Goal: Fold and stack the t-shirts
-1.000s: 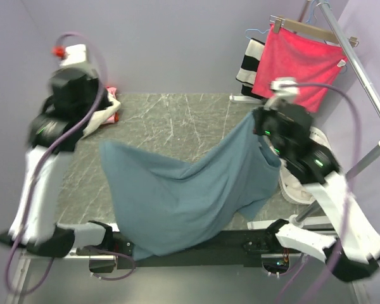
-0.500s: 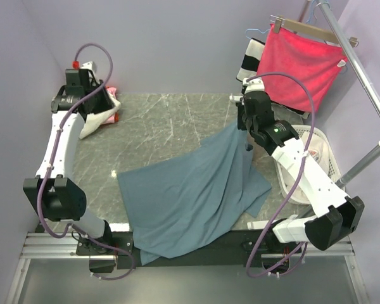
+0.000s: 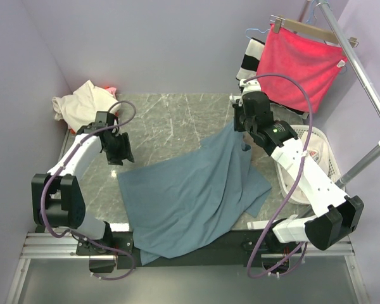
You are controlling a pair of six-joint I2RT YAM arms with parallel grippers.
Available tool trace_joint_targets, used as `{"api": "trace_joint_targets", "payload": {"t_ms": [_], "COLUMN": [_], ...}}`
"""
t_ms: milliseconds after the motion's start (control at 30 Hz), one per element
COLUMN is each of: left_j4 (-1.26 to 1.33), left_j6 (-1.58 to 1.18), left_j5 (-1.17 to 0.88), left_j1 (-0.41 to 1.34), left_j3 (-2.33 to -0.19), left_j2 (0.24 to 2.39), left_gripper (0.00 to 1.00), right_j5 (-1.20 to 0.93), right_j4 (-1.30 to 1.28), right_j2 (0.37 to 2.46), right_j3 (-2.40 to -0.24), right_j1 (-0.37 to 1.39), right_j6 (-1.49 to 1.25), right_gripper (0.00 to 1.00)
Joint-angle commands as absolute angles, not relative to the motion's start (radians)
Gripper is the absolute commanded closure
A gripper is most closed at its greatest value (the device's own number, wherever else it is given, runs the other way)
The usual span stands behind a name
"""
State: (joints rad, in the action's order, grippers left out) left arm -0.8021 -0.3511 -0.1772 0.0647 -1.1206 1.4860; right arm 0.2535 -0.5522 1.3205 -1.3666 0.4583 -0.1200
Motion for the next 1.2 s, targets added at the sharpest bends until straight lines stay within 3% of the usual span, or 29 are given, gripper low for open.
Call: {"api": "trace_joint_targets", "payload": {"t_ms": [0, 300, 933, 1000, 1033, 1167], "left_j4": [-0.775, -0.764, -0.758, -0.758, -0.758, -0.755], "left_j6": [-0.385, -0.374, -0.327, -0.324, -0.322, -0.322], "left_j5": [-0.055, 0.047, 0.071, 0.06, 0.049, 0.037], "left_j1": [0.072, 0.113, 0.169, 0.178, 0.186, 0.198], "left_j3": [-1.132, -1.152, -1.083, -1.081, -1.08, -1.08], "left_j2": [1.512, 1.689, 1.812, 1.827, 1.833, 1.861], "left_gripper": [0.45, 0.47, 0.47, 0.52, 0.65, 0.97], "right_j5": [0.209, 0.19, 0.149, 0.149, 0.149, 0.153], "right_j4": [-0.492, -0.5, -0.515, -0.517, -0.515, -0.515], "right_j2": [1.315, 1.328, 1.335, 1.333, 1.33, 1.33], "right_j3": [-1.359, -1.353, -1.353, -1.353, -1.351, -1.348], "right_j1": [0.454, 0.451, 0.422, 0.42, 0.42, 0.416], "right_j6": [-0.13, -0.132, -0.14, -0.138, -0.14, -0.137], "right_gripper": [1.0, 1.0, 1.0, 1.0, 1.0, 1.0]}}
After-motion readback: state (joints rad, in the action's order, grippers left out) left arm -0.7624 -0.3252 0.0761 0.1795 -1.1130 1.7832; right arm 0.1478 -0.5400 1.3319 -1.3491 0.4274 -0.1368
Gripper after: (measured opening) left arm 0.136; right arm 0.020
